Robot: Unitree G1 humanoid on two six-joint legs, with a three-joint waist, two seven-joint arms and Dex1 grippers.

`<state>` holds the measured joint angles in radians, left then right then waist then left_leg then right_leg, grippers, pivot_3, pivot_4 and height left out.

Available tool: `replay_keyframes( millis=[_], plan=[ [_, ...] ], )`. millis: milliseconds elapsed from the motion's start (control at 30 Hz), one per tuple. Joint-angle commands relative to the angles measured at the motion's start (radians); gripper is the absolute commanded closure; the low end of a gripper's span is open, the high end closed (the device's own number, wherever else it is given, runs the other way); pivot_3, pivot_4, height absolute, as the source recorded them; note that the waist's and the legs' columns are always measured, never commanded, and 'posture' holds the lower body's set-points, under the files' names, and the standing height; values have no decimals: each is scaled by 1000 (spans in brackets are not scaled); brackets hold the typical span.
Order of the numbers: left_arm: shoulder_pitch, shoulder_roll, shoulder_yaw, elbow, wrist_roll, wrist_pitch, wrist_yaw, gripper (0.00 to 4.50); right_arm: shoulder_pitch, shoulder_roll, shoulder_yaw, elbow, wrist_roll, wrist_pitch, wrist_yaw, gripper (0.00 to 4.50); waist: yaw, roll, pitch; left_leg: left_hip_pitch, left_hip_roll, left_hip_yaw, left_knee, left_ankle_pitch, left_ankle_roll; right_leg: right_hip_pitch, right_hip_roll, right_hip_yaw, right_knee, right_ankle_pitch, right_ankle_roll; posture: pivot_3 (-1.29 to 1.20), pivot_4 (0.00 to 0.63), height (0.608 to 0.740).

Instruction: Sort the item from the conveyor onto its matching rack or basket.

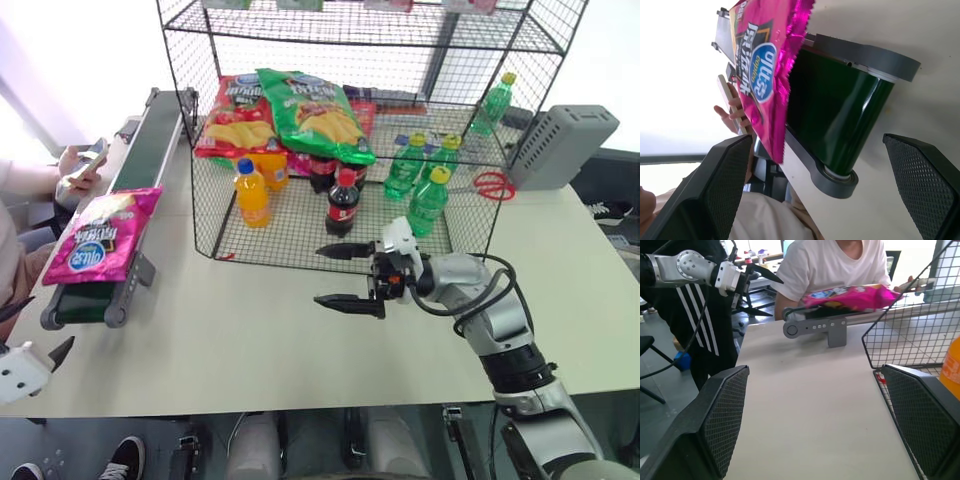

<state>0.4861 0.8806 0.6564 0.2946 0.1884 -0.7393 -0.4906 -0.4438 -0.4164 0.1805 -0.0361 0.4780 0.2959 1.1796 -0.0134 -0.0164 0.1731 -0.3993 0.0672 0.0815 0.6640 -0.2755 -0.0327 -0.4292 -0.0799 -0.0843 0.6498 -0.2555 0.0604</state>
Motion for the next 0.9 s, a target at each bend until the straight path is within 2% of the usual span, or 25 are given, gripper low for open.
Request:
replay_keyframes(
  millis=[33, 433, 500, 567, 767, 900],
  plan=[
    [-3, 15, -6, 10, -14, -18, 22, 0, -18, 8, -19, -14, -1, -27, -5, 88, -1, 0, 0, 0, 0, 0, 0, 0, 0, 0, 0, 0, 0, 0, 0, 0, 150, 740],
    [-31, 26, -55, 50, -22, -27, 30, 0, -7, -10, -22, -14, -9, -39, -3, 88, -1, 0, 0, 0, 0, 0, 0, 0, 0, 0, 0, 0, 0, 0, 0, 0, 150, 740],
    [-25, 29, -81, 60, -57, -30, -9, 573, -10, -10, -23, -10, -13, -49, -2, 0, -1, 0, 0, 0, 0, 0, 0, 0, 0, 0, 0, 0, 0, 0, 0, 0, 150, 740],
    [-24, 25, -88, 57, -99, -13, -32, 1348, -18, -11, -28, -3, -16, -50, -3, 0, -1, 0, 0, 0, 0, 0, 0, 0, 0, 0, 0, 0, 0, 0, 0, 0, 150, 740],
    [-36, 34, -72, 59, -116, -34, -17, 4368, -25, -15, -40, 17, -23, -66, -3, 0, -1, 0, 0, 0, 0, 0, 0, 0, 0, 0, 0, 0, 0, 0, 0, 0, 150, 740],
    [-58, 12, -37, 19, -240, 10, -35, 4468, -23, -15, -37, 26, -33, -82, -1, 0, 0, 0, 0, 0, 0, 0, 0, 0, 0, 0, 0, 0, 0, 0, 0, 0, 150, 740]
  ],
)
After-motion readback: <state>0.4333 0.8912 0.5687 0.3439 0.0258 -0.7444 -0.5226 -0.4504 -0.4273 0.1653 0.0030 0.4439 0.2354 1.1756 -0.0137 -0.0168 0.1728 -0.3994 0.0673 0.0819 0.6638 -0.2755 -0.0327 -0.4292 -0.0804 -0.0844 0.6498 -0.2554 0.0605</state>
